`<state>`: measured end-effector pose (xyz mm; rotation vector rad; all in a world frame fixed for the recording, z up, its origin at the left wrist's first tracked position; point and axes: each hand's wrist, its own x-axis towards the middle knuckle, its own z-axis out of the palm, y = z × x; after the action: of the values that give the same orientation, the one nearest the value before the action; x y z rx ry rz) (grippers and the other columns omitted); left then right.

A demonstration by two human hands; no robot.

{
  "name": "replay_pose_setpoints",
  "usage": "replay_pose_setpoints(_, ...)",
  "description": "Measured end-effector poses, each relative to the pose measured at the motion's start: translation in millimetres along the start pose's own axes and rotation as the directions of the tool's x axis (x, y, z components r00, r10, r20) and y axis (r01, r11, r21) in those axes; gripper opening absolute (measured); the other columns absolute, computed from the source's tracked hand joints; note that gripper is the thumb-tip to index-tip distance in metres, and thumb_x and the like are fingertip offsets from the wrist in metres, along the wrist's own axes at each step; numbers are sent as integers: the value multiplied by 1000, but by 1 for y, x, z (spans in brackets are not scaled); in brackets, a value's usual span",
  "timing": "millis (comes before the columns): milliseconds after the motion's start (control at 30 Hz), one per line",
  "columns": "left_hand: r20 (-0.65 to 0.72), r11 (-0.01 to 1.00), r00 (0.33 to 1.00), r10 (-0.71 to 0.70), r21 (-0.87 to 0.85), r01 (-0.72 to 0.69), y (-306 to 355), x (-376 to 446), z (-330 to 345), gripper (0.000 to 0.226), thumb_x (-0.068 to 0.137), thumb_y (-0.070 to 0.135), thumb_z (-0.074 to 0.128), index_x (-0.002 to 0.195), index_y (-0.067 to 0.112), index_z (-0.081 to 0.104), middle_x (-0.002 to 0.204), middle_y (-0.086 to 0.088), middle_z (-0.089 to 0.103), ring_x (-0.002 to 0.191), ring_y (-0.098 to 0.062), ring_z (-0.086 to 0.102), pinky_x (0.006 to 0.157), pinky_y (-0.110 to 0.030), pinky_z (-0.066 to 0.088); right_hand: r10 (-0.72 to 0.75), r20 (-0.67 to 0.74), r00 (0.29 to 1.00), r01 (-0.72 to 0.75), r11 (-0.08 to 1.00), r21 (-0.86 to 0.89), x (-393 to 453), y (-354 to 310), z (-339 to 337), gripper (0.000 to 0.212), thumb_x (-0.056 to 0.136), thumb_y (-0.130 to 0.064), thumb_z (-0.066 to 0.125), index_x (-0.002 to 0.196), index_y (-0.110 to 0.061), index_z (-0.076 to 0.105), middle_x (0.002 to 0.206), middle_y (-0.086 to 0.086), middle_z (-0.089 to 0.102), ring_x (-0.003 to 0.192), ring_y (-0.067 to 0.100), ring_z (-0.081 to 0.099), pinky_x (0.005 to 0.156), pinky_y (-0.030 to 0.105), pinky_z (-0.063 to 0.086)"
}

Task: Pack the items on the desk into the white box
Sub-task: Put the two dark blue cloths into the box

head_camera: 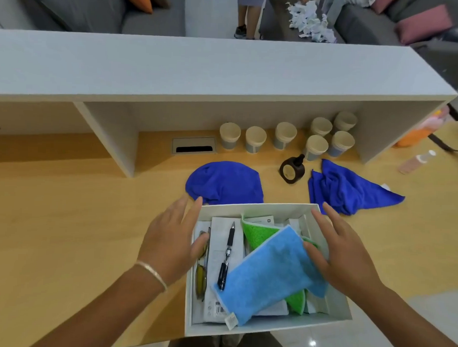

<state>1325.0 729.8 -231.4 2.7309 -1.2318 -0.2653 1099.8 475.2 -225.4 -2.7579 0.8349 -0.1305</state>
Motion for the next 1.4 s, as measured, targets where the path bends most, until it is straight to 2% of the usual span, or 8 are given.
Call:
replay_pose_setpoints(100, 27, 998, 998, 54, 39, -55, -3, 45, -9, 69, 92, 61, 25, 152, 31, 6, 161, -4, 9, 147, -22, 11, 117, -45, 19, 4, -25, 1000, -5, 999, -39, 22, -5, -6, 70, 86, -49, 56, 147, -22, 35, 156, 7, 29, 134, 29, 38, 105, 46, 36)
replay_pose_setpoints(333, 200, 1000, 980, 17, -22, -13, 10, 142, -15, 70, 91, 53, 43, 151, 32, 13, 159, -6, 14, 145, -27, 13, 112, -51, 29, 64, -3, 998, -64, 996, -63, 87, 9, -7, 71, 88, -59, 47, 148, -27, 29, 157, 3, 25, 141, 23, 26, 111, 48, 30)
replay_pose_setpoints(500, 445, 998, 895, -28, 58, 2, 20, 189, 7, 86, 85, 55, 56, 151, 34, 6, 160, -8, 4, 146, -31, 7, 114, -48, 27, 114, 41, 993, -111, 992, -65, 132, 39, 7, 69, 89, -61, 42, 149, -30, 25, 157, 3, 24, 143, 24, 23, 111, 49, 27)
replay_pose_setpoints(733, 528, 994, 848, -38, 108, -23, 46, 227, 51, 108, 73, 66, 64, 148, 41, -10, 160, -9, -10, 145, -38, 1, 114, -54, 24, 216, 105, 971, -188, 955, -228, 173, 110, 32, 77, 88, -62, 45, 151, -26, 19, 158, 9, 20, 144, 29, 19, 112, 57, 25)
replay_pose_setpoints(900, 537, 984, 837, -103, 178, 6, 60, 234, 73, 99, 81, 53, 64, 149, 43, -7, 159, -10, -2, 144, -40, 8, 105, -54, 35, 343, 248, 906, -258, 912, -319, 181, 142, 51, 101, 74, -77, 51, 151, -32, 3, 161, 6, 3, 147, 32, 4, 111, 61, 21)
replay_pose_setpoints(1033, 446, 983, 889, -101, 182, 20, 59, 235, 75, 66, 91, 27, 56, 148, 37, 24, 153, -11, 20, 134, -39, 29, 105, -47, 39, 405, 319, 857, -303, 896, -325, 174, 157, 61, 104, 72, -76, 57, 149, -34, 1, 159, 6, 0, 145, 35, 4, 104, 63, 32)
replay_pose_setpoints(1167, 431, 991, 894, -119, 100, 84, 59, 235, 59, 44, 88, 16, 56, 130, 28, 56, 130, -10, 46, 113, -33, 52, 95, -40, 47, 379, 328, 865, -299, 916, -267, 168, 163, 62, 85, 81, -63, 58, 148, -30, 16, 154, 9, 14, 140, 36, 18, 91, 53, 47)
replay_pose_setpoints(1400, 282, 989, 948, -146, 18, 147, 64, 190, 16, 40, 86, 14, 53, 121, 27, 64, 117, -13, 55, 103, -35, 57, 89, -38, 48, 263, 328, 907, -173, 944, -280, 161, 170, 50, 52, 91, -27, 58, 139, -25, 39, 138, 7, 38, 118, 32, 44, 70, 38, 47)
